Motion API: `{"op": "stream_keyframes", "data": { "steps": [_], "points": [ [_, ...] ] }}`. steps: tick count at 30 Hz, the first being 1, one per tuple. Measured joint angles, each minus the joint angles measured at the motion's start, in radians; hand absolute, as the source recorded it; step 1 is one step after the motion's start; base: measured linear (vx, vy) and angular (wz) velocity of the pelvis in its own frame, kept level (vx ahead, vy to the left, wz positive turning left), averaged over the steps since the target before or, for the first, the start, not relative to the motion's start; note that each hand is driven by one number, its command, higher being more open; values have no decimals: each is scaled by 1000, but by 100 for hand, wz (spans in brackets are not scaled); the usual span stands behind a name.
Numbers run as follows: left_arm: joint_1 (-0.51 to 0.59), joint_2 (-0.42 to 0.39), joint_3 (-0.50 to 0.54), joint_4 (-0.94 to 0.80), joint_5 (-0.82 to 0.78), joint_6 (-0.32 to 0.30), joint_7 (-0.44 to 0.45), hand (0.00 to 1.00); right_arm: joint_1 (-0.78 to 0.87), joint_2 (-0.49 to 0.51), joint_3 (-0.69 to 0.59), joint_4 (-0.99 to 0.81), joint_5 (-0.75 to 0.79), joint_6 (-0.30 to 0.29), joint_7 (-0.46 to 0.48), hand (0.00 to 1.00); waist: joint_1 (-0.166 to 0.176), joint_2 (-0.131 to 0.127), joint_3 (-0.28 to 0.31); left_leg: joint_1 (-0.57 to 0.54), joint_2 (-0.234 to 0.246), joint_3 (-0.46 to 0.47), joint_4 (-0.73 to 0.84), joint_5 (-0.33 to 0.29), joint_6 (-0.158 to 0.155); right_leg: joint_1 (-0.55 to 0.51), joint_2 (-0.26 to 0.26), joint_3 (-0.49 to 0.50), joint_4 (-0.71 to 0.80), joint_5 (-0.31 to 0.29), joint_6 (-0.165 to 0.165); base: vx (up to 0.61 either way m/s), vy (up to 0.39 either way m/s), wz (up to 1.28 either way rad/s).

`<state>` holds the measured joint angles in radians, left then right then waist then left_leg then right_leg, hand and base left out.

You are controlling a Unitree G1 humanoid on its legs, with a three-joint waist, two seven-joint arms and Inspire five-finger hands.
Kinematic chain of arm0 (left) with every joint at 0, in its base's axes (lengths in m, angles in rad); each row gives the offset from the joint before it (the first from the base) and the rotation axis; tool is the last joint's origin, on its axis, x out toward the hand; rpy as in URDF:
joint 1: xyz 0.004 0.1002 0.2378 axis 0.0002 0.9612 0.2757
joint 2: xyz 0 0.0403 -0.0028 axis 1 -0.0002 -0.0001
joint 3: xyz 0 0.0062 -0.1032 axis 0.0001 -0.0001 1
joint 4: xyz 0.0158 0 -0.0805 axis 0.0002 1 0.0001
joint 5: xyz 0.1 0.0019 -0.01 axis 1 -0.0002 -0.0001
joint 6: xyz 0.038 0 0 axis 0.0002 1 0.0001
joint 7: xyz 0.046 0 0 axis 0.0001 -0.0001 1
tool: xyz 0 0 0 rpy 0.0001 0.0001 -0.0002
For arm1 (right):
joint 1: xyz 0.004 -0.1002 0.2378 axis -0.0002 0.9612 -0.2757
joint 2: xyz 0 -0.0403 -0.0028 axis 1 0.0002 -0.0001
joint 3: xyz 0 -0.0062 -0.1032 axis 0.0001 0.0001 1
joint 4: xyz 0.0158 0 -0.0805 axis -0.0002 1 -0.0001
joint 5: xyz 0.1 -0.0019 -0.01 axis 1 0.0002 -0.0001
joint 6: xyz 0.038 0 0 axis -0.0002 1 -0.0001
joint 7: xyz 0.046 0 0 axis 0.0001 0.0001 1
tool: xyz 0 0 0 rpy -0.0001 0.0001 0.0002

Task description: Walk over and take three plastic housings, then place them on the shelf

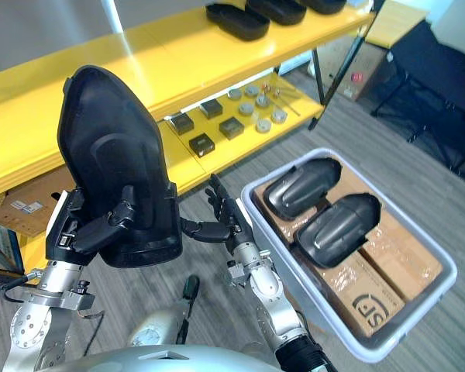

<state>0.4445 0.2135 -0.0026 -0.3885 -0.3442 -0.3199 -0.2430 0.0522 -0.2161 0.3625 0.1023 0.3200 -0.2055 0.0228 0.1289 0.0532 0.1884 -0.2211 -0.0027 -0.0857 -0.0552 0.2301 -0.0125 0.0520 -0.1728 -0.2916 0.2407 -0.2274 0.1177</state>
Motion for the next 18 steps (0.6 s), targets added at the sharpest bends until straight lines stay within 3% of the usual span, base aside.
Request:
{"op": "stream_keyframes", "data": {
  "steps": [5,11,17,18],
  "points": [
    [-8,-1,-83,0,0,0,15,0,19,-30,-46,-24,2,-7,-1,100,-31,11,13,1,35,20,-5,-15,-28,-15,26,2,-1,-9,-16,-68,-67,-10],
    [-5,-5,-101,16,2,17,37,0,22,-19,-53,-49,1,-46,17,100,-40,12,12,26,45,32,-5,11,-34,8,30,5,8,-9,-12,43,-57,-2],
    [5,-38,-79,106,-11,20,33,0,25,-19,-15,-28,1,-45,39,100,-40,18,16,18,47,50,133,1,-49,19,13,19,108,-72,-39,-40,-66,-4],
    [6,-43,-94,115,-35,20,23,0,39,-34,-34,-31,1,-48,49,100,-54,51,16,16,66,88,136,-83,-31,22,22,-15,125,-81,-51,-153,-40,37]
  ]
}}
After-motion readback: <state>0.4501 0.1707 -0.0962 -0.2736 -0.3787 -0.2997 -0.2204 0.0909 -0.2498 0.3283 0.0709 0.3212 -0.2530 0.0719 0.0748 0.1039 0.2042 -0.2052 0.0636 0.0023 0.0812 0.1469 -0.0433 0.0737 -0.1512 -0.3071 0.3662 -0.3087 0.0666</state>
